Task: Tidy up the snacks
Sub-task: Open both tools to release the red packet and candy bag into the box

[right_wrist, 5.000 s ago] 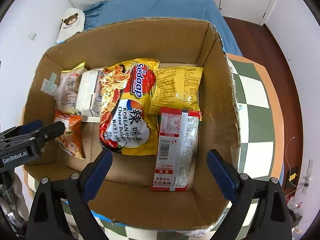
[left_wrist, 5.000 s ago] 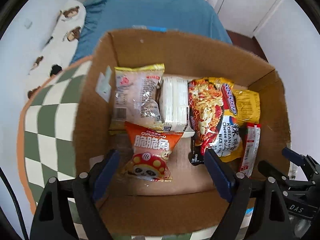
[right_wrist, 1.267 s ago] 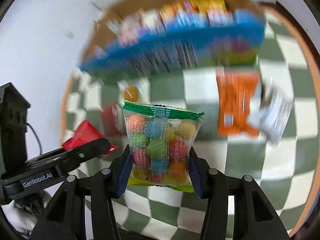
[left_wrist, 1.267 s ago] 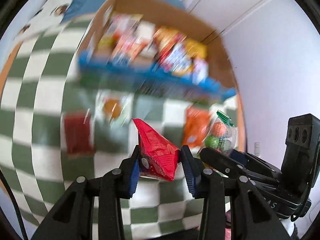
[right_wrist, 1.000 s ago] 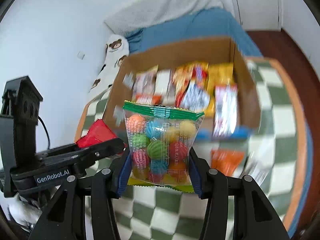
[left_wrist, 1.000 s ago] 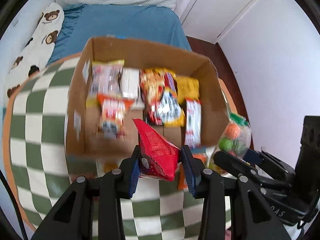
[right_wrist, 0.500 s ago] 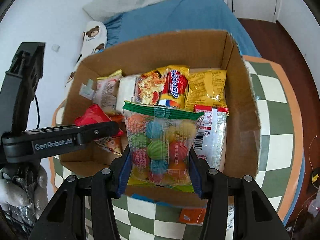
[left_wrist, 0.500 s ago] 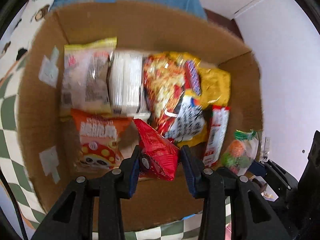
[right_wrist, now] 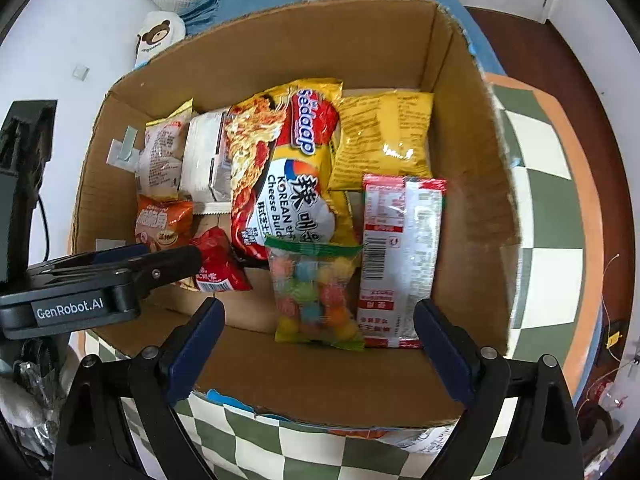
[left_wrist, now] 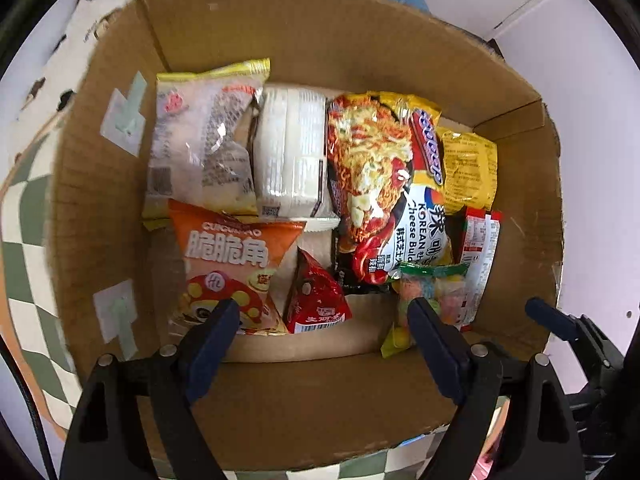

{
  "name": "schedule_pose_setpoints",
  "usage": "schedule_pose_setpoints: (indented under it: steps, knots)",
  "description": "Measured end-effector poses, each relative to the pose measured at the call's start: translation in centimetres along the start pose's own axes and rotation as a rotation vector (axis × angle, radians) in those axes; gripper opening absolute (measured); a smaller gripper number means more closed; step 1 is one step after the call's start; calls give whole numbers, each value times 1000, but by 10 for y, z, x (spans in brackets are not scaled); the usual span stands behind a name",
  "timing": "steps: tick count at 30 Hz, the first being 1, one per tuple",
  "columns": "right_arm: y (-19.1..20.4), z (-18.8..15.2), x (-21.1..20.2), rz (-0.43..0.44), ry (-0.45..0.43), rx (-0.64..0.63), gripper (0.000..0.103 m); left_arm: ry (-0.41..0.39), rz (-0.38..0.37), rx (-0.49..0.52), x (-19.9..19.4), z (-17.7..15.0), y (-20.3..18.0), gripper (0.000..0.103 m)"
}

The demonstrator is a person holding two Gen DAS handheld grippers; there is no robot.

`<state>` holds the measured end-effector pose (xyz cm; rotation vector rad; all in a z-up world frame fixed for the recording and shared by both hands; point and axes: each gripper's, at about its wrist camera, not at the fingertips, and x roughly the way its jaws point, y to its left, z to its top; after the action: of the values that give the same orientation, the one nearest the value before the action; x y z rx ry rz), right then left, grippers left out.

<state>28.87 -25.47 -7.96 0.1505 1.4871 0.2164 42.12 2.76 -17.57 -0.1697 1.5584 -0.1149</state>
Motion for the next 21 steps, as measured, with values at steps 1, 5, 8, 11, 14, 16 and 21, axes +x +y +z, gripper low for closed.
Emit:
schedule_pose_setpoints:
  steps: [1,5,8,11,14,16,21]
  knots:
    - [-1,-1,-4,-10,-15,3,97,-17,12,8,-5,-1,-1,86]
    - [-1,-5,-18,-27,-59,-2,97,-126,86,46,-31,-9,-4,86]
    - [1,-12,-34,-53,-107,-16,97,-195,102,47,-48,-20,-3,86]
    - [2,-20,-50,-65,-160,-14,97,-252,125,55,-62,-35,-2,86]
    - [4,-30,-65,-79,-209,-18,97,-304,139,59,-76,-51,-2,86]
    - [8,-38,-74,-86,-236,-22,97,-330,141,62,-79,-60,-3,86]
    - [18,-59,-97,-88,-301,-39,97,-419,150,74,-101,-90,-8,86]
